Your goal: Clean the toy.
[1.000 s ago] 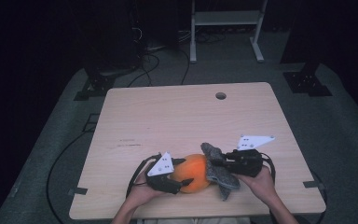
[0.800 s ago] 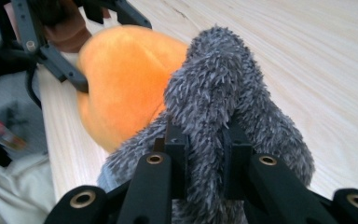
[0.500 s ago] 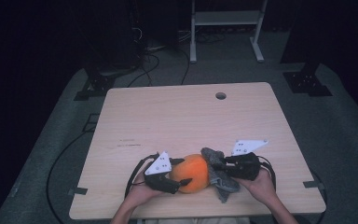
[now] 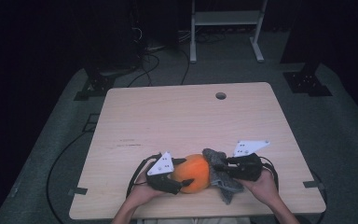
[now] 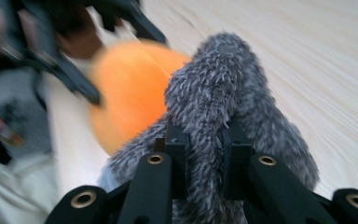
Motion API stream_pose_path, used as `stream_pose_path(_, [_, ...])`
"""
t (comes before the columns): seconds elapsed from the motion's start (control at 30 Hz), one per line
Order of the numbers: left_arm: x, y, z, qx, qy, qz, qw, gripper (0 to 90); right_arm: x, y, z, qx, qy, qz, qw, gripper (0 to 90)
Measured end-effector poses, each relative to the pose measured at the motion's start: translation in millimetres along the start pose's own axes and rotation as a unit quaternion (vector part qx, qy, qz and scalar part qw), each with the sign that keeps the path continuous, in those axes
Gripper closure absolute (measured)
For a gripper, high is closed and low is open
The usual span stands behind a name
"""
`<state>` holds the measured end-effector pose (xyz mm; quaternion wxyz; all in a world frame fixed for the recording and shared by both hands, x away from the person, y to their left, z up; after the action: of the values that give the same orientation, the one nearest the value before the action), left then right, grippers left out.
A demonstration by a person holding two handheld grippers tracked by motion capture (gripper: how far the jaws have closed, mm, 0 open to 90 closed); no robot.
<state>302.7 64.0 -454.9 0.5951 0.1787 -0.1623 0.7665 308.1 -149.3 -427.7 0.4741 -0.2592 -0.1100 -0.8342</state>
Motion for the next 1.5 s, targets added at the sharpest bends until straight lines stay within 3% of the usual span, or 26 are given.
stream_pose_path(0.07, [-1.8, 0.0, -0.3, 0.001, -0.002, 0.006, 1.0, 29.2, 0.4, -10.5, 11.4, 0.014, 0.017, 0.014, 0.9996, 76.0])
stream_pose_path(0.17, [0.7, -1.0, -2.1, 0.001, -0.005, 0.007, 1.0, 29.7, -9.0, -18.5, 16.9, 0.044, 0.004, 0.008, 0.999, 75.9])
stream_pose_path(0.3, [-0.1, -1.0, -1.0, 0.006, 0.001, 0.006, 1.0, 29.6, -8.1, -4.5, 0.0, 0.036, -0.022, -0.01, 0.9991, 76.1])
stream_pose_path(0.37, [-3.2, -0.9, -0.5, 0.005, 0.0, 0.007, 1.0, 30.0, -4.1, -2.6, -4.7, 0.05, -0.034, -0.031, 0.9977, 76.0])
stream_pose_path(0.53, [-4.1, 0.9, -0.1, -0.001, -0.003, 0.012, 0.9999, 30.4, -4.2, -12.1, 12.6, 0.043, 0.008, -0.002, 0.999, 76.0])
stream_pose_path(0.63, [-1.8, -0.6, -0.5, 0.004, -0.003, 0.008, 1.0, 30.3, -10.4, -12.4, 13.1, 0.05, 0.006, -0.001, 0.9987, 75.9])
stream_pose_path(0.7, [-2.3, -1.1, 0.5, 0.012, 0.004, 0.006, 0.9999, 29.8, -10.2, -3.0, 4.2, 0.04, -0.015, -0.007, 0.9991, 76.0])
stream_pose_path(0.8, [-6.1, 0.4, 2.2, 0.006, 0.006, 0.008, 0.9999, 29.5, -2.2, 2.7, -0.8, 0.024, -0.015, -0.009, 0.9996, 76.0])
stream_pose_path(0.87, [-7.3, 1.7, 3.7, 0.0, 0.003, 0.008, 1.0, 29.5, 1.0, -6.3, 9.3, 0.026, 0.012, 0.01, 0.9995, 76.0])
stream_pose_path(0.93, [-7.2, 3.3, 4.0, -0.002, 0.0, 0.01, 1.0, 29.5, -1.6, -15.8, 19.8, 0.043, 0.022, 0.017, 0.9987, 76.0])
stream_pose_path(1.03, [-4.8, 3.1, 3.1, 0.0, 0.001, 0.007, 1.0, 29.8, -9.2, -17.0, 18.8, 0.059, 0.001, 0.009, 0.9982, 76.1])
stream_pose_path(1.17, [-6.8, 4.1, 5.0, -0.003, 0.002, 0.007, 1.0, 29.6, -3.5, -3.7, 5.3, 0.04, -0.017, -0.006, 0.999, 76.2])
stream_pose_path(1.3, [-10.1, 7.9, 8.1, -0.018, -0.005, 0.012, 0.9997, 29.5, -2.0, -14.9, 19.2, 0.056, 0.004, 0.004, 0.9984, 75.9])
stream_pose_path(1.37, [-8.2, 7.7, 6.4, -0.014, -0.006, 0.01, 0.9998, 29.4, -6.8, -18.4, 21.1, 0.064, 0.0, 0.003, 0.998, 76.0])
stream_pose_path(1.43, [-6.4, 6.7, 5.9, -0.01, -0.002, 0.004, 0.9999, 28.0, -9.6, -14.3, 15.0, 0.055, -0.008, 0.005, 0.9984, 76.2])
stream_pose_path(1.5, [-4.5, 4.8, 9.4, 0.007, 0.014, -0.009, 0.9998, 21.5, -9.0, -11.4, 7.6, 0.046, -0.009, 0.01, 0.9988, 76.2])
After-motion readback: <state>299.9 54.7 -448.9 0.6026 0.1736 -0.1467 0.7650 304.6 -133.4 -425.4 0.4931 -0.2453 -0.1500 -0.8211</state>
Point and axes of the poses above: each handheld gripper's, and its own axes: x roughly backward along the jaws, z roughly out of its top, y roughly to its right, the point moved 5 cm from there along -x, roughly forward along the jaws, and after that the axes turned 5 degrees about -z, right-handed, at the moved point
